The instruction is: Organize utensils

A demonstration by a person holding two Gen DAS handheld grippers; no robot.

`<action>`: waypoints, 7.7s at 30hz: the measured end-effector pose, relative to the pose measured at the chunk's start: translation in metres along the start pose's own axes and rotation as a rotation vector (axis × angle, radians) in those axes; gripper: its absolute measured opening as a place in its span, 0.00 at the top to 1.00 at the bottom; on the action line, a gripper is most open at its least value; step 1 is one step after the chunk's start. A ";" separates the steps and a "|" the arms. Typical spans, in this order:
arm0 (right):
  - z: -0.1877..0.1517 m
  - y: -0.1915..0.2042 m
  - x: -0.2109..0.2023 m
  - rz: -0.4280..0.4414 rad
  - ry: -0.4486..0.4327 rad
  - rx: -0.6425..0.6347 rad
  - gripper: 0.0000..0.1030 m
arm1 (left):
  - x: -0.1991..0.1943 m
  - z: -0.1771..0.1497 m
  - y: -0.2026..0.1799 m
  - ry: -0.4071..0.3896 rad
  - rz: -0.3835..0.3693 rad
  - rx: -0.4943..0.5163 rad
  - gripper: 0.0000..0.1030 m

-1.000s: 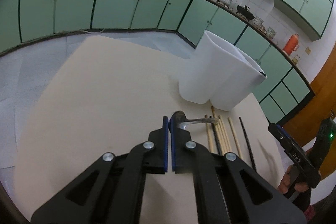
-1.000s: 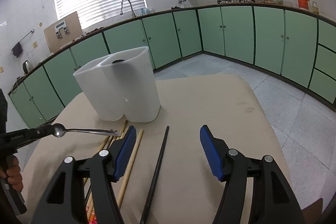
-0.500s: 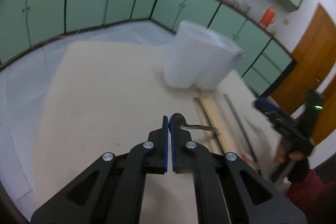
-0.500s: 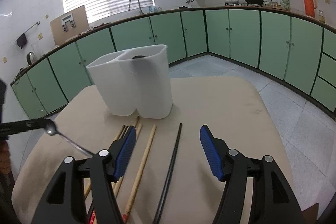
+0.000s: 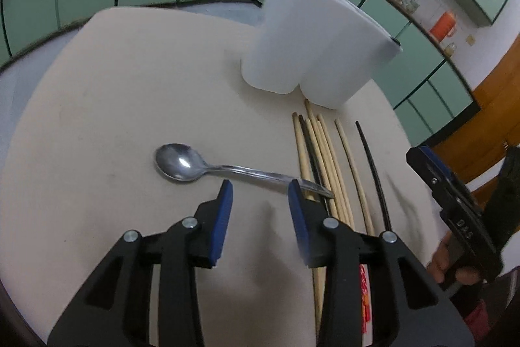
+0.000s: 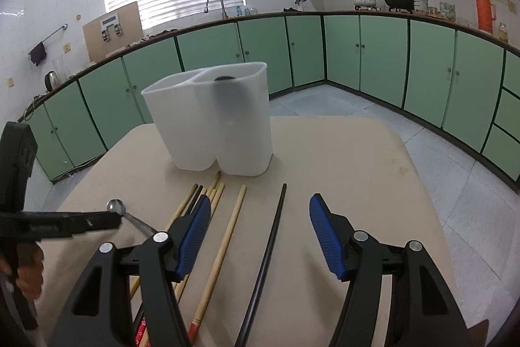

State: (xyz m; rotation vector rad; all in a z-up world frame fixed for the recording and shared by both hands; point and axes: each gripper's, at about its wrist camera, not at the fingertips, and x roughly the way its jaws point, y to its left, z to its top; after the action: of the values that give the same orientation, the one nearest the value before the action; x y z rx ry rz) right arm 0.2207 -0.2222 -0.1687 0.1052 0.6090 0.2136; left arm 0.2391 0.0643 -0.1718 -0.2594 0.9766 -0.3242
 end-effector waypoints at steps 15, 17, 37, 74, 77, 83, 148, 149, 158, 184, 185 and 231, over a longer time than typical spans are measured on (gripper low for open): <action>-0.006 -0.012 0.001 -0.009 0.009 0.044 0.40 | 0.033 0.024 -0.018 0.094 0.036 -0.002 0.56; -0.006 -0.013 0.000 -0.009 0.007 0.044 0.40 | 0.027 0.018 -0.016 0.111 0.025 -0.001 0.56; -0.007 -0.007 -0.001 -0.008 0.009 0.030 0.40 | -0.009 -0.027 -0.004 0.113 0.078 -0.084 0.52; -0.007 -0.006 -0.001 -0.010 0.020 0.032 0.40 | 0.027 0.026 -0.008 0.066 0.254 0.089 0.73; -0.006 -0.006 0.001 -0.013 0.022 0.033 0.40 | 0.025 0.024 -0.009 0.053 0.250 0.092 0.74; -0.005 -0.005 0.003 -0.028 0.034 0.028 0.40 | 0.015 0.014 -0.016 0.017 0.238 0.097 0.74; 0.143 0.007 0.024 -0.033 -0.248 -0.039 0.40 | -0.064 0.135 -0.107 -0.843 0.029 0.278 0.74; 0.142 0.007 0.026 -0.033 -0.245 -0.041 0.40 | -0.060 0.136 -0.106 -0.833 0.036 0.277 0.74; 0.142 0.010 0.036 -0.029 -0.224 -0.046 0.40 | -0.024 0.129 -0.091 -0.734 0.078 0.279 0.72; 0.008 0.010 -0.023 -0.054 0.050 0.012 0.31 | -0.069 -0.012 -0.067 -0.351 0.168 0.194 0.15; 0.000 0.009 -0.025 -0.053 0.072 0.019 0.31 | -0.066 -0.021 -0.066 -0.320 0.181 0.200 0.14; -0.106 0.049 -0.068 -0.091 0.199 -0.060 0.91 | -0.052 -0.142 -0.070 -0.129 0.268 0.230 0.94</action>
State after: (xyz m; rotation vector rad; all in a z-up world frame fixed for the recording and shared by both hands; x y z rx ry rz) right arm 0.0974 -0.1867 -0.2096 -0.0019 0.8030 0.1553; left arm 0.0818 0.0095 -0.1832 0.0607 0.8268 -0.1695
